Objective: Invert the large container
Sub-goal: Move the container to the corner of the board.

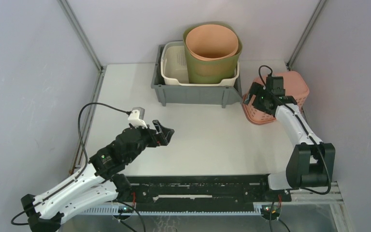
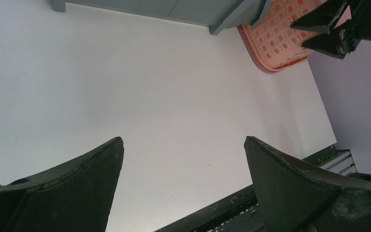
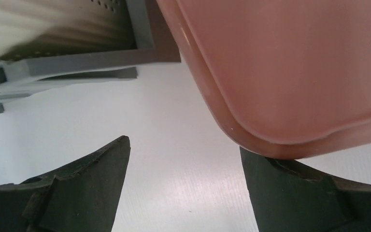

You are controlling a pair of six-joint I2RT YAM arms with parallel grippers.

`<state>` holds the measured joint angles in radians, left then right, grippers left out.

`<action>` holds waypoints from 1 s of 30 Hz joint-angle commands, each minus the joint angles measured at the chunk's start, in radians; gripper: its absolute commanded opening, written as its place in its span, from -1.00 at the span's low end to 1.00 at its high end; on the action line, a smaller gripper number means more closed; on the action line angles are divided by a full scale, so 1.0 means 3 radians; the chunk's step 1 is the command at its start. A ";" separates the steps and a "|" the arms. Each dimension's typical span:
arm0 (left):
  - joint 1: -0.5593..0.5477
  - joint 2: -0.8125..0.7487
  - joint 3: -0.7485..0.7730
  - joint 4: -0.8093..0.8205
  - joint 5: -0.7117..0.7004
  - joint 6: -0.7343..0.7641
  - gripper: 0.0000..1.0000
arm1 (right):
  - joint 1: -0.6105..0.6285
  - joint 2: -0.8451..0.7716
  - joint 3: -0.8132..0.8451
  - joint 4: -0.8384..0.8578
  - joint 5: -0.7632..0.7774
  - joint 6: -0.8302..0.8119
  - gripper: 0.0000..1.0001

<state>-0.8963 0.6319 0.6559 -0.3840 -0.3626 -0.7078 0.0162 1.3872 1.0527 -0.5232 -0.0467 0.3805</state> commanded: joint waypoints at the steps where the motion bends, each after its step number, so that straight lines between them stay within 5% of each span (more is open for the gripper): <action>1: -0.0014 -0.0048 -0.0013 0.0017 -0.0053 0.0008 1.00 | -0.0046 -0.0041 0.0255 0.0162 -0.0287 -0.0125 0.84; 12: -0.0016 0.0077 0.0068 0.0041 -0.0015 0.0054 1.00 | -0.0003 -0.1146 -0.0195 -0.0142 -0.0175 0.0073 0.93; 25: -0.0014 0.0079 0.0061 0.0052 0.0035 0.0080 1.00 | -0.0873 -0.2122 -0.1242 0.0237 -0.0353 0.0713 0.99; 30: -0.0014 0.0087 0.0044 0.0073 0.0043 0.0066 1.00 | -0.1273 -0.1877 -0.1377 0.0561 -0.0858 0.0837 0.96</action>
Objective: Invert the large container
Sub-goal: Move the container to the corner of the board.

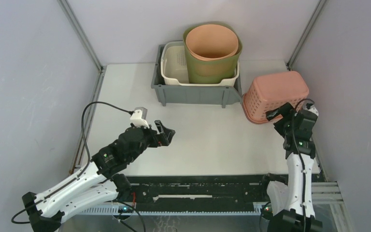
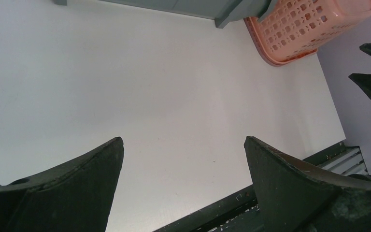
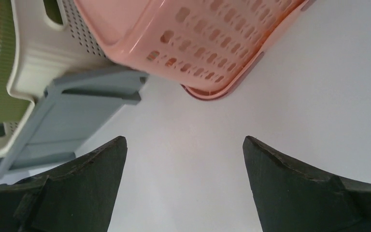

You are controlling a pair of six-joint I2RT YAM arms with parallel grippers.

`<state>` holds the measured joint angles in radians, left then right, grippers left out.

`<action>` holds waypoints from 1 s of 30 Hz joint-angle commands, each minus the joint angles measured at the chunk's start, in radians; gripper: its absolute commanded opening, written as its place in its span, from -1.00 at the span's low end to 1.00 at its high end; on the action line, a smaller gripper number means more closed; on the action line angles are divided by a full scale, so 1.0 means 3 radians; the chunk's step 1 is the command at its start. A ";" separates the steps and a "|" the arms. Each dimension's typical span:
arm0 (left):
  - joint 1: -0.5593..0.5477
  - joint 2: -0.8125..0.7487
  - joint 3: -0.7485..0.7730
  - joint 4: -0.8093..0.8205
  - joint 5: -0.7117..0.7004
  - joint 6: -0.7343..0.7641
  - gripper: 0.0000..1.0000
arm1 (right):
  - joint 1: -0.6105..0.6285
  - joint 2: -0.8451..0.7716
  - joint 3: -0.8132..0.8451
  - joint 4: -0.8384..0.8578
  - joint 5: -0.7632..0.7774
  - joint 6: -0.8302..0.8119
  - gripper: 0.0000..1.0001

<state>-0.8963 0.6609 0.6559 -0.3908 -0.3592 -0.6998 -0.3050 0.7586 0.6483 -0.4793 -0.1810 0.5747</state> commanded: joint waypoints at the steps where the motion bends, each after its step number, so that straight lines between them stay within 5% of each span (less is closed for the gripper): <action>1: -0.0014 -0.0014 0.0043 0.0096 0.0035 0.0033 1.00 | -0.0247 0.0387 -0.0025 0.0496 -0.0493 0.0212 0.94; 15: -0.0014 -0.0180 -0.0073 0.0086 -0.0052 -0.0038 1.00 | -0.0289 0.1615 0.0040 0.1914 -0.0602 0.0818 0.87; 30: -0.0014 0.0009 -0.0049 0.0153 -0.0082 -0.0006 1.00 | -0.0237 0.2524 0.0383 0.2392 -0.0535 0.1048 0.85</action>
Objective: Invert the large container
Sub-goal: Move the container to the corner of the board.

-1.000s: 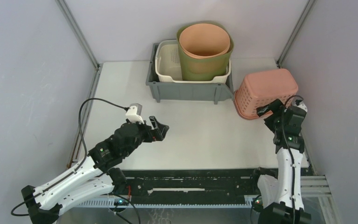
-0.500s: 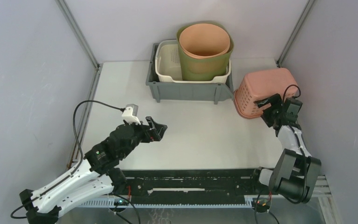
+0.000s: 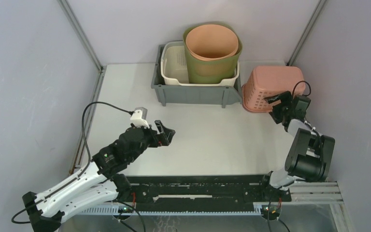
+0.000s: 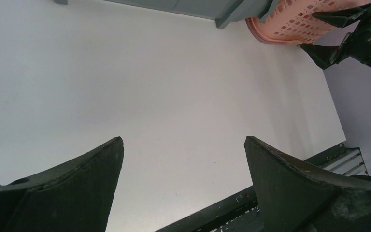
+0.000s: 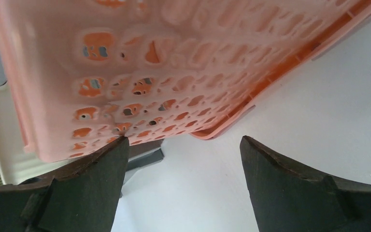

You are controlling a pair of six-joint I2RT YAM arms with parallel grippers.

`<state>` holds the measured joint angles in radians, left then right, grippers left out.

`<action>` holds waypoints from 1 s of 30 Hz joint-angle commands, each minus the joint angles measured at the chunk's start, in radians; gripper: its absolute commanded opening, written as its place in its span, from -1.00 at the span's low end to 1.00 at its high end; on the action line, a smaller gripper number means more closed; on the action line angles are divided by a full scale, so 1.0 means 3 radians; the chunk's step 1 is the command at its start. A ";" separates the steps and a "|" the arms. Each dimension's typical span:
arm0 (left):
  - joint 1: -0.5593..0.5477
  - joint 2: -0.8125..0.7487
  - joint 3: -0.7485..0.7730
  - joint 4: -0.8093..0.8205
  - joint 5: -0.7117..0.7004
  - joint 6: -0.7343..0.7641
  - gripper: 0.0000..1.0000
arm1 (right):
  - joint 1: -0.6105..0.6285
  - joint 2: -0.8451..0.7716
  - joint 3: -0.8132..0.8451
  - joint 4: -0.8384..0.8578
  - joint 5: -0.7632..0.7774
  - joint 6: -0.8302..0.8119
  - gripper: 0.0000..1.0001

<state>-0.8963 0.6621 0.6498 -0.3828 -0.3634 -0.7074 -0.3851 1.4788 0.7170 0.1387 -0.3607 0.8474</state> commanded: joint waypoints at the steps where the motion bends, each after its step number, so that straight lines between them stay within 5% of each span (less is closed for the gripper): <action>1: -0.0014 0.0010 -0.0025 0.0122 -0.0074 0.0019 1.00 | 0.0035 0.0164 0.0169 0.0358 0.0077 0.0160 0.85; 30: -0.0005 0.0251 0.0213 -0.0063 -0.0260 0.0098 1.00 | 0.0294 0.1627 0.1643 0.0243 -0.0040 0.0081 0.82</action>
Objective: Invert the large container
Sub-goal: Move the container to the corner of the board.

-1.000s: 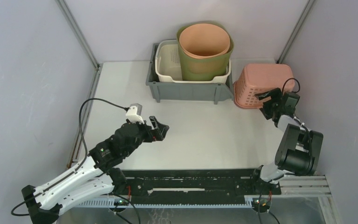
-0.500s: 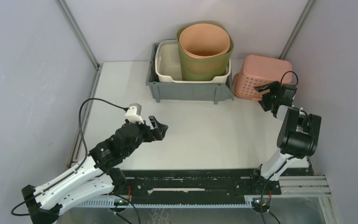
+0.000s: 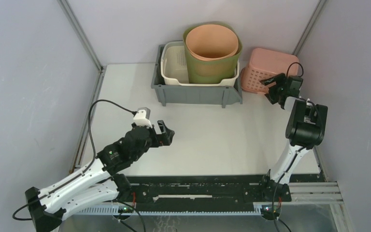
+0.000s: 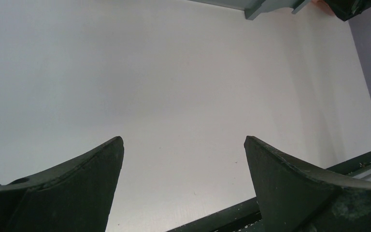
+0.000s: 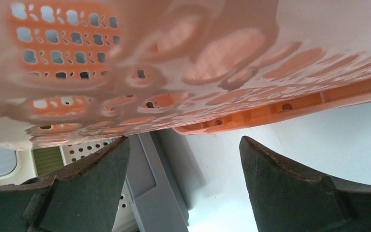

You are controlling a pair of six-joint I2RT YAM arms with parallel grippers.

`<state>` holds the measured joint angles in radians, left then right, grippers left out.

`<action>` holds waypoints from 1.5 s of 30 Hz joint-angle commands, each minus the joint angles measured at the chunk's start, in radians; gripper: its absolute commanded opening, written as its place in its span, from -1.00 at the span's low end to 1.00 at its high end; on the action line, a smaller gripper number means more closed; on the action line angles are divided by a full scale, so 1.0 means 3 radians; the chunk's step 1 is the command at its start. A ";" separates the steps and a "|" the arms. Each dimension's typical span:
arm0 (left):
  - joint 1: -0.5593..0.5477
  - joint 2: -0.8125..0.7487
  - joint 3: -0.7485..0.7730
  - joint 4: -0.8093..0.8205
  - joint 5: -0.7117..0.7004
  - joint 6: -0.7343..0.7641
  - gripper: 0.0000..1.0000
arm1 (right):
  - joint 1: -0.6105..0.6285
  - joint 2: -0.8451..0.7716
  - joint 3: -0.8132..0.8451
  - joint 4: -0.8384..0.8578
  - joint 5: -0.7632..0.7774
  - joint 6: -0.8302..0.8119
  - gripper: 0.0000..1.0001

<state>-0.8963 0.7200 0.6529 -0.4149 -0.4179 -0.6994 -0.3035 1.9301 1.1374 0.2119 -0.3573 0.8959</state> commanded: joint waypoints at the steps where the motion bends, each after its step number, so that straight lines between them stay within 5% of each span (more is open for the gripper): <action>1: -0.0004 0.0083 0.0221 0.0046 -0.0075 0.0071 1.00 | 0.0027 0.0165 0.0291 -0.0024 -0.0054 -0.0086 0.82; 11: 0.0012 0.0261 0.0295 0.0028 -0.0045 0.0157 1.00 | -0.0053 0.0330 0.0715 -0.0432 0.0106 -0.0233 0.81; 24: 0.0017 0.0168 0.0150 0.0042 -0.0006 0.0117 1.00 | -0.0103 -0.0405 0.0046 -0.0751 0.0598 -0.0411 0.81; 45: 0.0093 0.0287 0.0094 0.0135 0.0122 0.0166 1.00 | -0.0269 0.0251 0.0714 -0.0732 0.0776 -0.0427 0.80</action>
<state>-0.8761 0.8177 0.6643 -0.3931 -0.3851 -0.6640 -0.3843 1.9728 1.2808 -0.0238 -0.1528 0.7891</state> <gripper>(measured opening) 0.998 0.904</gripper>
